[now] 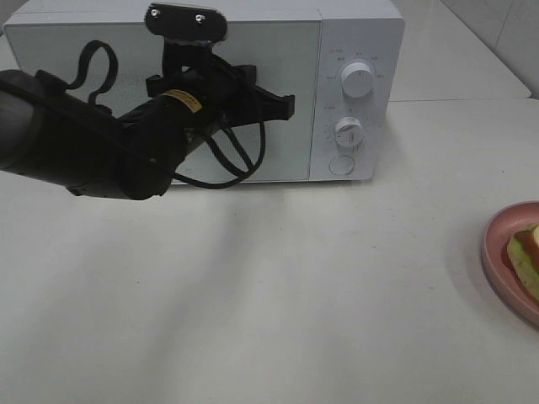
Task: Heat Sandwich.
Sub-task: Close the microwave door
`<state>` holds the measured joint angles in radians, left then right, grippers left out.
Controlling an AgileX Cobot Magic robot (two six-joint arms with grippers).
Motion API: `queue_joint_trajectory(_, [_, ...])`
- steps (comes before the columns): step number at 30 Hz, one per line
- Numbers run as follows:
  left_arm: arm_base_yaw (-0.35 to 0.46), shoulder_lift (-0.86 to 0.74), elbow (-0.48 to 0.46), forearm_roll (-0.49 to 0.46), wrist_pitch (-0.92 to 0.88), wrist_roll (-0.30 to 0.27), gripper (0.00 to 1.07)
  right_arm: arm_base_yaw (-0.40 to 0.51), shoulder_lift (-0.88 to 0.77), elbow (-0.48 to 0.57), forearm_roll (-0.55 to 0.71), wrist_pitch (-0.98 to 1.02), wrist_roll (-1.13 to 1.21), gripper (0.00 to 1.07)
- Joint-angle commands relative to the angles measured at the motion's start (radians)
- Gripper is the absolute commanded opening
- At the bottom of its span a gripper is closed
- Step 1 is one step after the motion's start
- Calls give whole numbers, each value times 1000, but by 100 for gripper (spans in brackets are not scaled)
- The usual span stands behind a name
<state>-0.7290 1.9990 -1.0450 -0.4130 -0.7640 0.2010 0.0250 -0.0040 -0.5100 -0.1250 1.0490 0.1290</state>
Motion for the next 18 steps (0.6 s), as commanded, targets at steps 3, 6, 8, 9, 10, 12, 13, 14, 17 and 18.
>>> queue_joint_trajectory(3, [-28, -65, 98, -17, -16, -8, 0, -3, -27, 3, 0, -10, -7, 76])
queue_joint_trajectory(6, [-42, -107, 184, -16, -15, -21, 7, -3, -27, 3, 0, -10, -7, 76])
queue_joint_trajectory(8, [-44, -119, 208, -15, -15, -30, 16, -3, -27, 3, 0, -10, -7, 76])
queue_joint_trajectory(9, [-53, -141, 256, -14, -16, -38, 41, -3, -27, 3, 0, -10, -7, 76])
queue_joint_trajectory(10, [-55, -153, 279, -14, -17, -38, 59, -3, -27, 3, 0, -10, -7, 76])
queue_joint_trajectory(12, [-59, -162, 295, -13, -16, -38, 78, -3, -27, 3, 0, -10, -7, 76])
queue_joint_trajectory(13, [-60, -171, 315, -13, -11, -37, 95, -3, -27, 3, 0, -10, -7, 76])
queue_joint_trajectory(14, [-62, -198, 349, -11, 23, -30, 100, -3, -27, 3, 0, -10, -7, 76])
queue_joint_trajectory(17, [-62, -225, 371, -9, 79, -26, 98, -3, -27, 3, 0, -10, -7, 76])
queue_joint_trajectory(18, [-62, -252, 374, -13, 166, -26, 97, -3, -27, 3, 0, -10, -7, 76])
